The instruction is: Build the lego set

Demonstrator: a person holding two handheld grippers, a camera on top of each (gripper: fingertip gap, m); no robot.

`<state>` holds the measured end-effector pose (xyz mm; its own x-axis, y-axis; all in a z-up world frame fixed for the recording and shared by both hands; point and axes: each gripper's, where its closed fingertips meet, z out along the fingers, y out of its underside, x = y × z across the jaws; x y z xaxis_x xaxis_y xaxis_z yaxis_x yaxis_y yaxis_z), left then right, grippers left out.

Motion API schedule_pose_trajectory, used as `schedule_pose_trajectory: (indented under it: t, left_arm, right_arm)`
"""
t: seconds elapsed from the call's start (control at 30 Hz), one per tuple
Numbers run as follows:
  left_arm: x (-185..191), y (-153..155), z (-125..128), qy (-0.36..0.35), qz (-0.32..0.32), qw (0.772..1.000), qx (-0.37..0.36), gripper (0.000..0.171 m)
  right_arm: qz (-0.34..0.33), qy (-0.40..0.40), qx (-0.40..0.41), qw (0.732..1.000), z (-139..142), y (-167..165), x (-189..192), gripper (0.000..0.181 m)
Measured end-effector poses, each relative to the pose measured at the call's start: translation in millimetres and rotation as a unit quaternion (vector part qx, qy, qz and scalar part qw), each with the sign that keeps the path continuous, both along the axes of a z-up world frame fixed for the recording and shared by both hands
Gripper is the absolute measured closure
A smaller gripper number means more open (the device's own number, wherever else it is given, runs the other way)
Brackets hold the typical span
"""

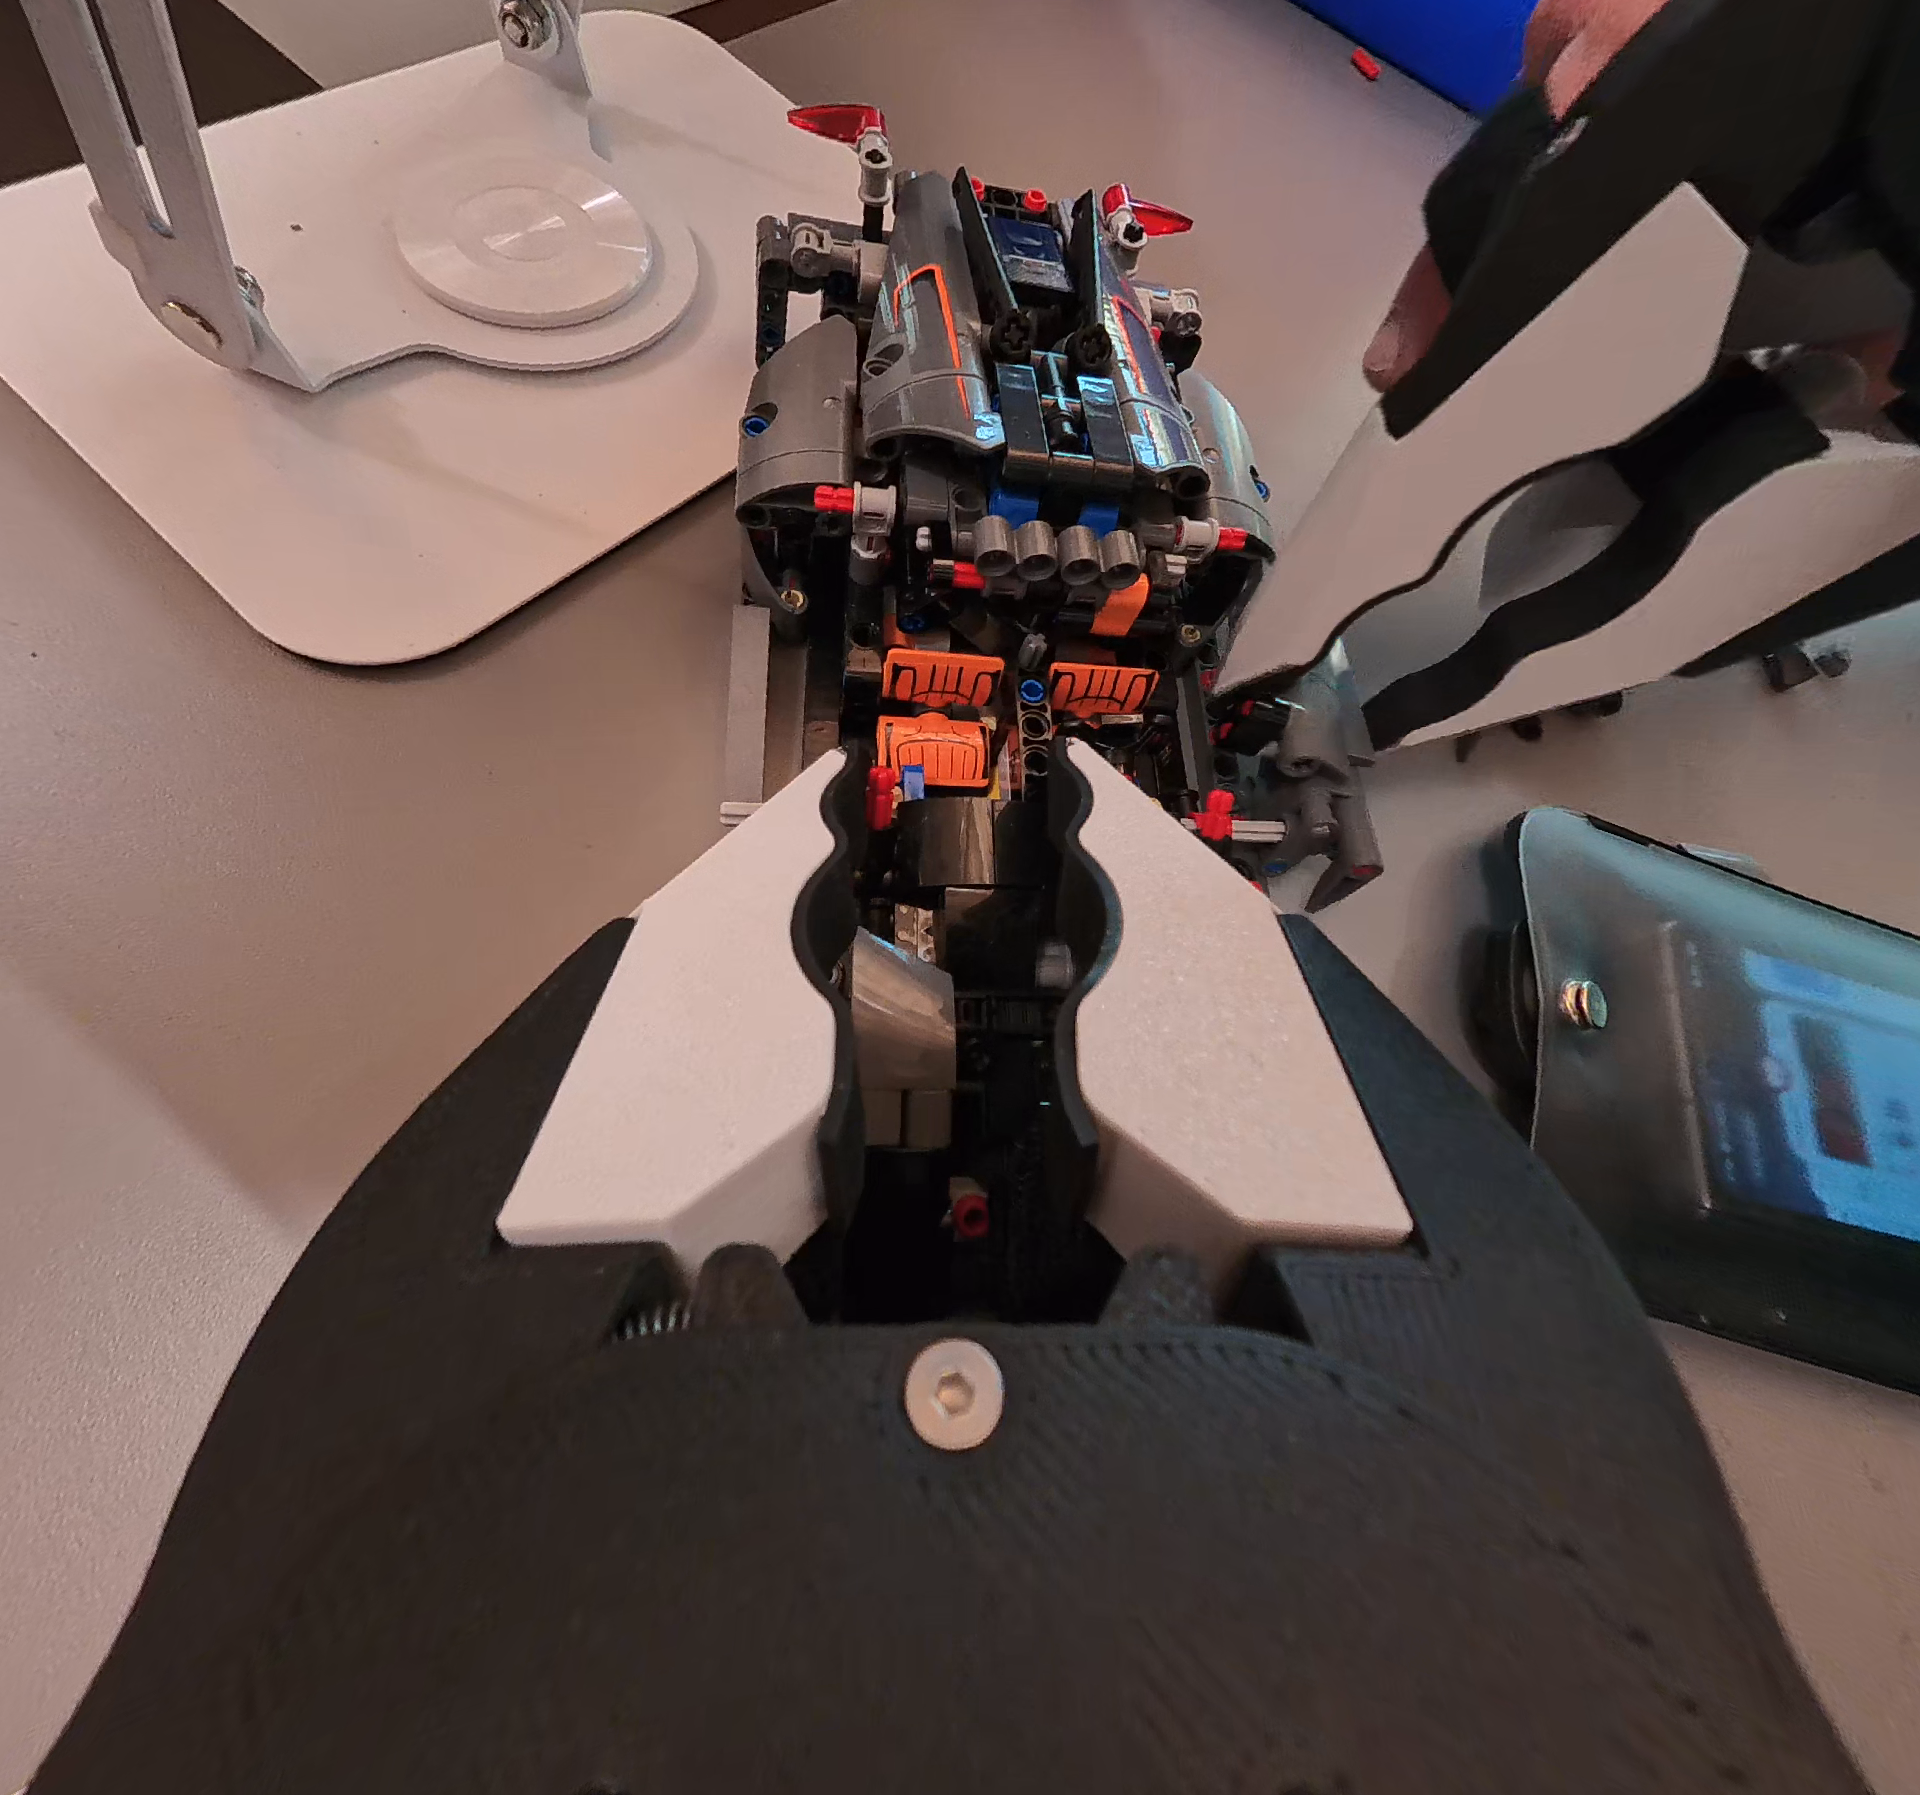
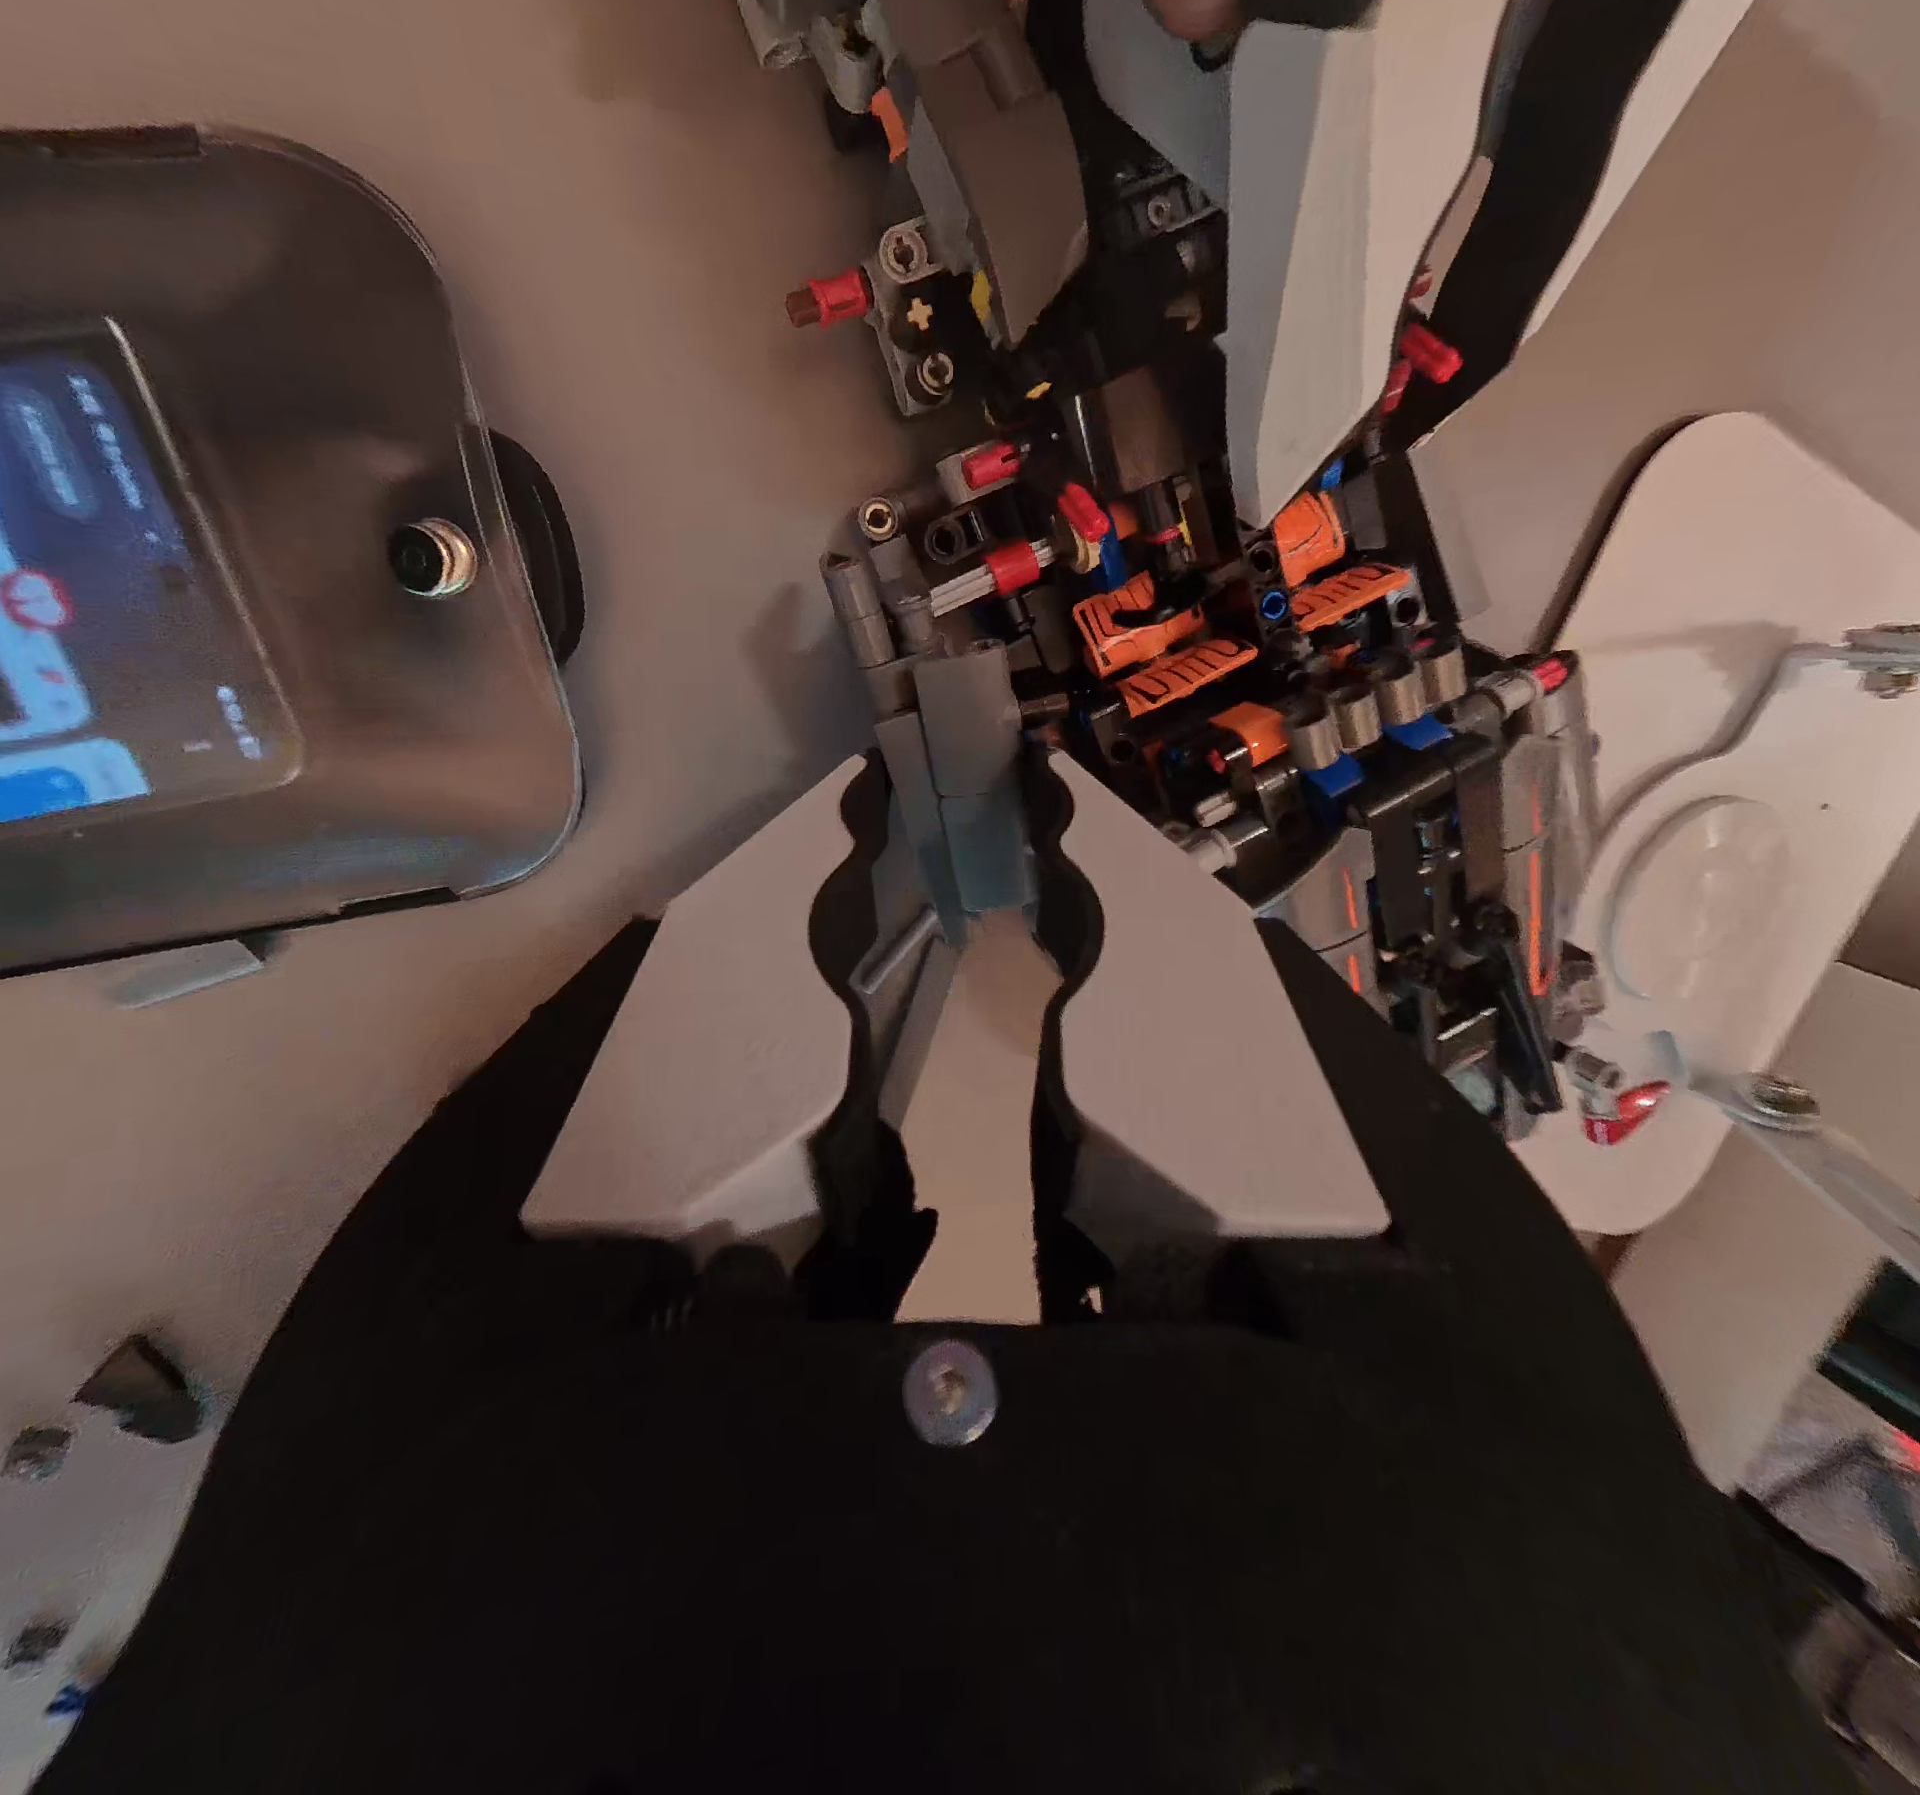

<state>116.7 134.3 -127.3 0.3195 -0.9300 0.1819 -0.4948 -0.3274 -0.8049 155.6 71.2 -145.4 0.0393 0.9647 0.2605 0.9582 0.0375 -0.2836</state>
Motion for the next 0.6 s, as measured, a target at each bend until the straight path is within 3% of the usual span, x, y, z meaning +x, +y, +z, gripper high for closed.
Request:
schedule_pose_trajectory:
  t: [0.23, 0.6]
  left_arm:
    - [0.0, 0.1, -0.1, 0.001, -0.001, 1.0, 0.001, 0.139]
    - [0.2, 0.9, -0.3, 0.002, -0.003, 1.0, 0.0, 0.139]
  right_arm:
    - [0.018, -0.043, 0.06, 0.997, 2.2, 3.4, 0.2, 0.156]
    - [0.029, -0.013, 0.059, 0.998, 1.7, 5.5, -1.6, 0.154]
